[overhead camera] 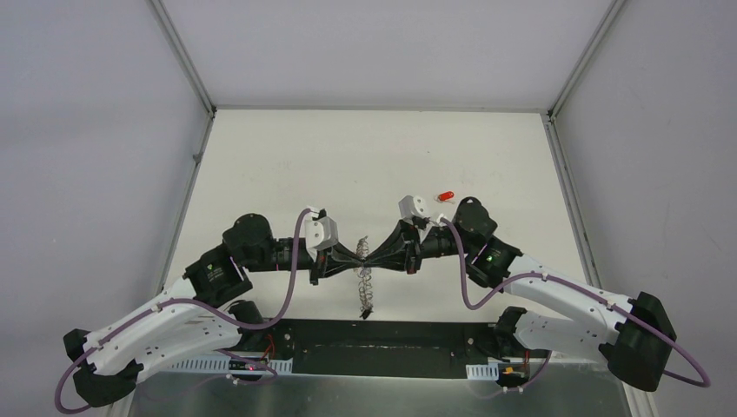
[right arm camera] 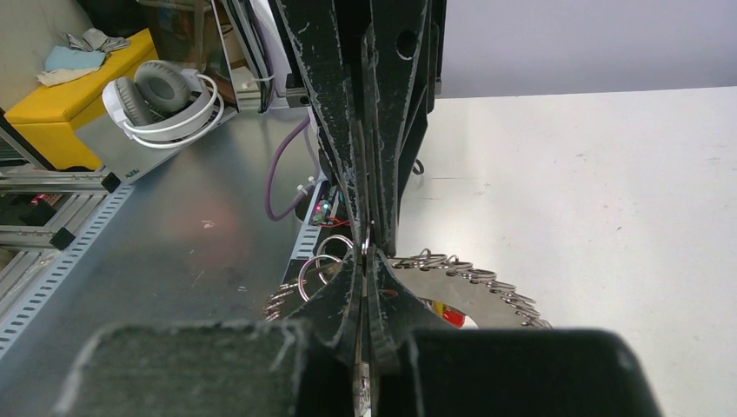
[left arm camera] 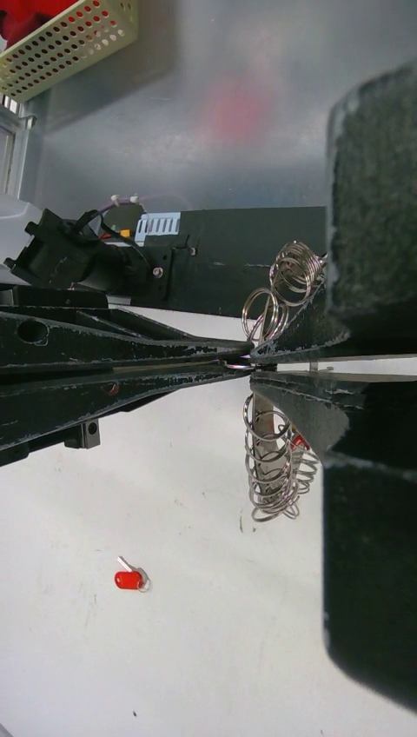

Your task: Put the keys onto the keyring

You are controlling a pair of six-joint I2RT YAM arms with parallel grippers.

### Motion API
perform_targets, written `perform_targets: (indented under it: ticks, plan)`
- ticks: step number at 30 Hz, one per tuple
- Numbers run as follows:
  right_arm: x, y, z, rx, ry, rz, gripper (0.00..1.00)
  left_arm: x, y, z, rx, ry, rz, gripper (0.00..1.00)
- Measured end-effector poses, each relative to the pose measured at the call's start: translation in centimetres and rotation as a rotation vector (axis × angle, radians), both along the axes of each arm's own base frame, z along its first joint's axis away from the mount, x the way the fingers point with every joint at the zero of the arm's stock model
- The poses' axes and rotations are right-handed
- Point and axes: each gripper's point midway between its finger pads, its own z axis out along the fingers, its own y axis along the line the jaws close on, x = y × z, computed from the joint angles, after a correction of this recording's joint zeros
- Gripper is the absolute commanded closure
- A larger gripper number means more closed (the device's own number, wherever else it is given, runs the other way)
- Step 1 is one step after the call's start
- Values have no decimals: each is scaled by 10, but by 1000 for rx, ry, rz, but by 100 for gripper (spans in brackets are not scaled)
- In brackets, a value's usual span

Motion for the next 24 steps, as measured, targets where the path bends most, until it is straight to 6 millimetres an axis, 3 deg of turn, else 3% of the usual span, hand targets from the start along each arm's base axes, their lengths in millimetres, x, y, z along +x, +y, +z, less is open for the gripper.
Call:
perform_targets:
  ticks: [10, 15, 24]
  plan:
    - [1, 0, 2, 10, -7, -5, 98, -2, 1, 4, -14, -6, -4, 100]
    - [2, 0, 5, 16, -3, -16, 57, -1, 3, 5, -18, -11, 4, 100]
    - [8, -11, 20, 71, -26, -110, 14, 1, 5, 0, 3, -21, 20, 100]
